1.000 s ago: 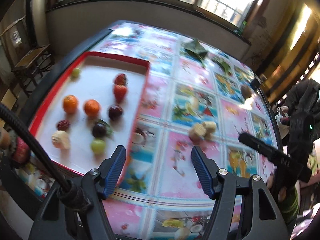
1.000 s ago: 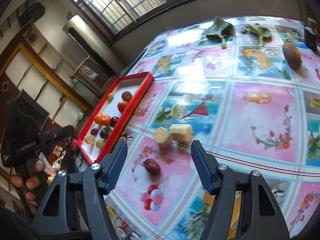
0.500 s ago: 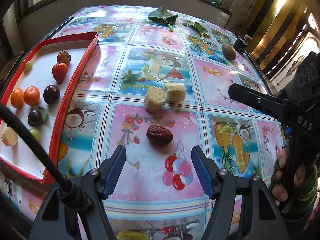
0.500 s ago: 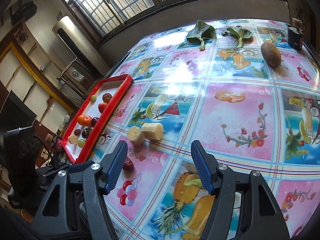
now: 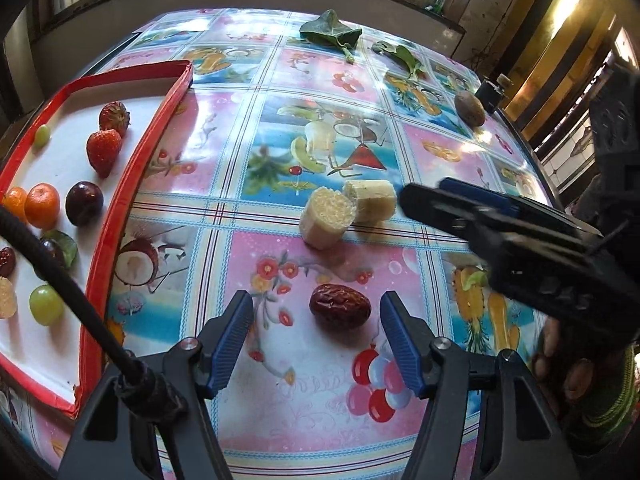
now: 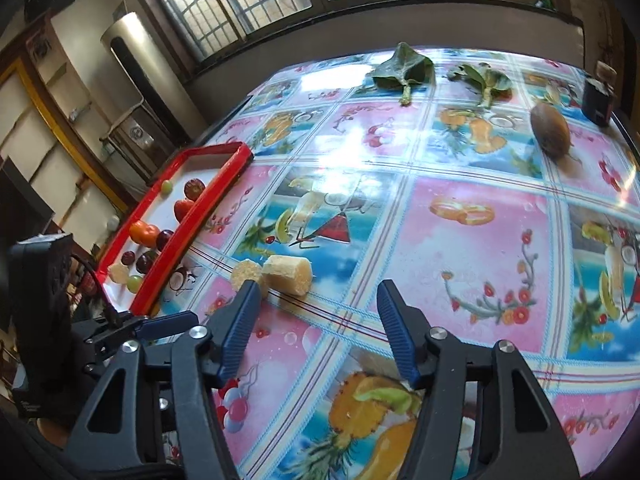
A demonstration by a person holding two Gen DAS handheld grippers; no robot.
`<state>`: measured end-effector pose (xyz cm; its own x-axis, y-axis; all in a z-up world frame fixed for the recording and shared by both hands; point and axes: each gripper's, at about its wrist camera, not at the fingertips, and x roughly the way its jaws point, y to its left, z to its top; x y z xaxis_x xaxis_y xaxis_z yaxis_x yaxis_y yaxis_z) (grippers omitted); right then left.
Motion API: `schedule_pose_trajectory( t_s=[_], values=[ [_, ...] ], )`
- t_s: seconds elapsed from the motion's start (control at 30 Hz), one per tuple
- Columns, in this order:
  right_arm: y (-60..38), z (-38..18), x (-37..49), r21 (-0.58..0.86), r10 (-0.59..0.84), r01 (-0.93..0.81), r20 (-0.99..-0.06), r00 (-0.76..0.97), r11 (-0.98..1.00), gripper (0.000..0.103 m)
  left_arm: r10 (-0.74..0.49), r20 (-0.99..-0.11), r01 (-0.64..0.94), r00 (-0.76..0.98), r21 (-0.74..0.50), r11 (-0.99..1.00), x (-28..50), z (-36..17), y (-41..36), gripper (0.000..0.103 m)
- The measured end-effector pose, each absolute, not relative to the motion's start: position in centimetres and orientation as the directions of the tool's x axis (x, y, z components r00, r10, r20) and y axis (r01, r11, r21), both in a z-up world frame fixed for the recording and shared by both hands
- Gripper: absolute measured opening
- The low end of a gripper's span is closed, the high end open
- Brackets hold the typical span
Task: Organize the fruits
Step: 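Grasp the red date with the left tool while the right tool grasps a pale cylindrical fruit piece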
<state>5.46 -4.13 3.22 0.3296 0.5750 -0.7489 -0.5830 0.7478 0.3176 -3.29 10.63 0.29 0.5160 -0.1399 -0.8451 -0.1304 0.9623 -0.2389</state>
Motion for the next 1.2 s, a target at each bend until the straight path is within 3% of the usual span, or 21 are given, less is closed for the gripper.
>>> schedule_pose_trajectory(
  t_s=[0.1, 0.27, 0.47, 0.87, 1.2],
  values=[
    [-2.2, 2.8, 5.5, 0.255, 0.543, -0.617, -0.769, 0.337, 0.745, 0.053, -0.147, -0.841, -0.11, 0.52, -0.237, 0.965, -3.0, 0.3, 10.3, 0.059],
    [0.5, 1.4, 5.5, 0.169, 0.484, -0.658, -0.809, 0.332, 0.734, 0.046, -0.185, -0.83, -0.069, 0.527, -0.259, 0.963, -2.7, 0.2, 10.1, 0.032],
    [1.1, 0.6, 6.1, 0.122, 0.448, -0.661, -0.822, 0.351, 0.74, 0.037, -0.217, -0.817, -0.034, 0.534, -0.277, 0.96, -2.3, 0.1, 9.8, 0.032],
    [1.3, 0.7, 7.0, 0.168, 0.482, -0.657, -0.811, 0.331, 0.735, 0.034, -0.205, -0.817, -0.048, 0.538, -0.273, 0.961, -3.4, 0.4, 10.8, 0.032],
    [-2.6, 3.4, 5.3, 0.27, 0.562, -0.609, -0.747, 0.356, 0.746, 0.034, -0.137, -0.787, -0.09, 0.601, -0.236, 0.968, -5.8, 3.4, 12.2, 0.032]
  ],
)
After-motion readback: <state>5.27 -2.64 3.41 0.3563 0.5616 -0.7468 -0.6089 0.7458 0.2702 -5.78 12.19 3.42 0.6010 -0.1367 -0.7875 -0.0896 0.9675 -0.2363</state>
